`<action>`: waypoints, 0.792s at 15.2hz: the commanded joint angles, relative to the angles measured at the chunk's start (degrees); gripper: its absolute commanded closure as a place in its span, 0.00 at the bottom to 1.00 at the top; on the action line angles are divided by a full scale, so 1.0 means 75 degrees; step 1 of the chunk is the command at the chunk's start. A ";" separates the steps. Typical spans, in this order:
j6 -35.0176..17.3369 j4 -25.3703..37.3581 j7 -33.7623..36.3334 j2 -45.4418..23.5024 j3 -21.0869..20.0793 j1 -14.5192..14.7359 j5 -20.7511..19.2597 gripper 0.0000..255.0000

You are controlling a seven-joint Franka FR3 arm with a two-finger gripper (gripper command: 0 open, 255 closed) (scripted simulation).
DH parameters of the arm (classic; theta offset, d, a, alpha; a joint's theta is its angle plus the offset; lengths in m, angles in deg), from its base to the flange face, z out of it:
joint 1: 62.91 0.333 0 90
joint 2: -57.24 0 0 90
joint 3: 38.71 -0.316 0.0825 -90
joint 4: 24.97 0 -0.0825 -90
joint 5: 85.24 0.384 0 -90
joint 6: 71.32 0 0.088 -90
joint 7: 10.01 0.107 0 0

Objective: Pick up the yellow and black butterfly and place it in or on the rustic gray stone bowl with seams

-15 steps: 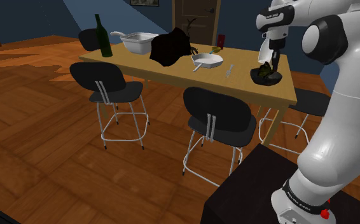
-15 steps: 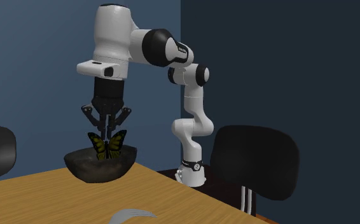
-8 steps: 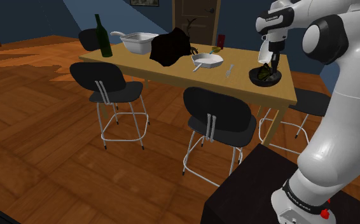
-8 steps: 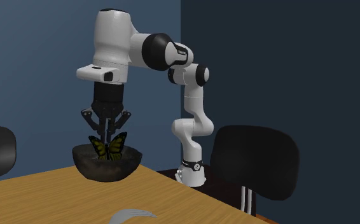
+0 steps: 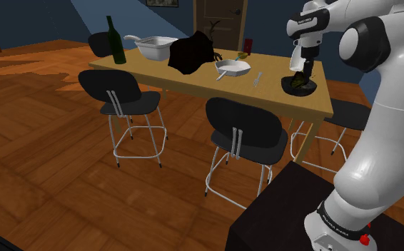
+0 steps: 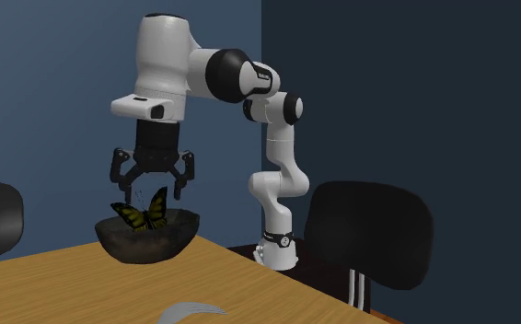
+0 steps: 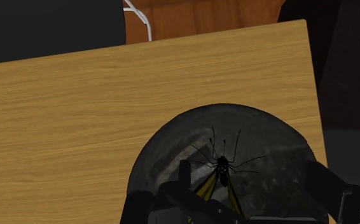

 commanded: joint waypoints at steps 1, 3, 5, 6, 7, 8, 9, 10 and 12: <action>0.0264 0.0300 -0.0021 -0.0042 -0.0007 0.0001 0.0024 0.00; 0.0814 0.0972 -0.0078 -0.0178 -0.0019 -0.0016 0.0092 0.00; 0.1038 0.1261 -0.0106 -0.0249 -0.0024 -0.0032 0.0126 0.00; 0.1037 0.1259 -0.0105 -0.0247 -0.0024 -0.0032 0.0125 0.00; 0.1038 0.1260 -0.0105 -0.0248 -0.0024 -0.0032 0.0126 0.00; 0.1038 0.1261 -0.0105 -0.0249 -0.0024 -0.0032 0.0126 0.00; 0.1038 0.1261 -0.0106 -0.0249 -0.0024 -0.0032 0.0126 0.00; 0.1038 0.1261 -0.0106 -0.0249 -0.0024 -0.0032 0.0126 0.00; 0.1038 0.1261 -0.0106 -0.0249 -0.0024 -0.0032 0.0126 0.00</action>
